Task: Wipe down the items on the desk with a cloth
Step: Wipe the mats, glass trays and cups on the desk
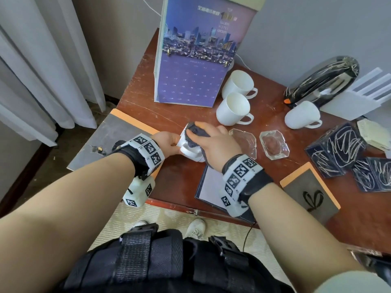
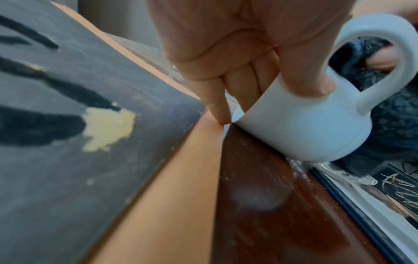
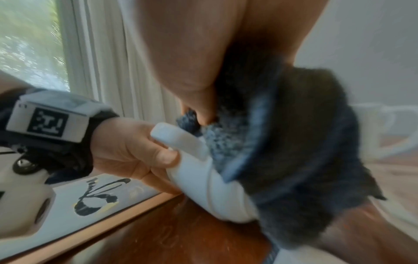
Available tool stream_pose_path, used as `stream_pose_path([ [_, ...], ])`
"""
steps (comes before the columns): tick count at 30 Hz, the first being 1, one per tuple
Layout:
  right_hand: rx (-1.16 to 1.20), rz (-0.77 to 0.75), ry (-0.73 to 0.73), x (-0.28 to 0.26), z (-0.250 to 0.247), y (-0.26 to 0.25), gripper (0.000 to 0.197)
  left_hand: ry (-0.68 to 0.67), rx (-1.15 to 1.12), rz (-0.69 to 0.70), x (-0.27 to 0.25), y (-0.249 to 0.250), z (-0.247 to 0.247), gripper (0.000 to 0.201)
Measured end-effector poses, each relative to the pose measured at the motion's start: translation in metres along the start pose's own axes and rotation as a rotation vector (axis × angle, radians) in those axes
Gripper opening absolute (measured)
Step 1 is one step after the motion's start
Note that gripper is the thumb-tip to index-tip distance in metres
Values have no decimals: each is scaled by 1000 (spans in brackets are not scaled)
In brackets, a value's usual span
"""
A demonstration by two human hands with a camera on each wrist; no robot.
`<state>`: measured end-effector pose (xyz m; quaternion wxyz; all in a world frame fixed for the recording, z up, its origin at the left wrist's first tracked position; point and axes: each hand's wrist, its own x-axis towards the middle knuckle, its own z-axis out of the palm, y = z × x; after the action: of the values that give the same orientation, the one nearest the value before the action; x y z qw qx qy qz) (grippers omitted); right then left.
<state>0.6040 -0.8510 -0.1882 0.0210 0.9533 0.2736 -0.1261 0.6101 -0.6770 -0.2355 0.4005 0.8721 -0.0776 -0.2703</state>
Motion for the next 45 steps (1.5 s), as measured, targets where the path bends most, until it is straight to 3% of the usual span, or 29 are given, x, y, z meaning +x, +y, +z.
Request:
stream_pose_path([
  [3, 168, 129, -63, -18, 4, 22, 53, -5, -9, -28, -2, 1, 1, 28],
  [6, 86, 194, -144, -23, -8, 35, 47, -4, -17, -35, -3, 3, 1, 29],
  [9, 178, 194, -8, -9, -21, 28, 46, 4, 11, -35, -4, 6, 0, 28],
  [11, 245, 110, 73, 7, -22, 11, 43, 3, 27, -40, -4, 4, 1, 25],
  [13, 300, 73, 35, 20, -8, -3, 41, 1, 32, -42, -5, 3, 2, 24],
  [15, 417, 123, 26, 22, 9, -3, 40, -2, 12, -51, -3, 1, 2, 23],
  [19, 441, 252, 149, 7, 14, 22, 35, -3, -1, -66, -2, 3, 2, 28],
  [22, 403, 372, 9, -12, 3, 38, 32, 27, -4, -69, 0, 7, 3, 29],
  [24, 268, 357, 26, -25, -3, 42, 40, 44, -11, -81, 1, 13, 3, 22],
  [27, 381, 330, 98, -31, -3, 36, 46, 69, -16, -120, 3, 20, 1, 34],
  [30, 465, 301, 65, -30, 3, 31, 46, 101, -143, -147, 6, 11, 6, 39],
  [32, 485, 323, 22, -28, 12, 31, 45, 126, -396, -155, 1, 5, 11, 46],
  [34, 534, 366, 5, -28, 20, 30, 44, 26, -477, -120, -4, 5, 14, 43],
  [36, 557, 399, 8, -26, 22, 31, 44, -111, -317, -118, -9, 7, 17, 51],
  [39, 490, 397, 4, -24, 15, 28, 45, -41, -10, -109, -13, 13, 23, 52],
  [42, 404, 389, 145, -26, 2, 21, 44, 27, 29, -90, -13, 16, 25, 48],
  [45, 428, 287, 342, -27, -10, 7, 42, 1, -10, -102, -8, 16, 21, 52],
])
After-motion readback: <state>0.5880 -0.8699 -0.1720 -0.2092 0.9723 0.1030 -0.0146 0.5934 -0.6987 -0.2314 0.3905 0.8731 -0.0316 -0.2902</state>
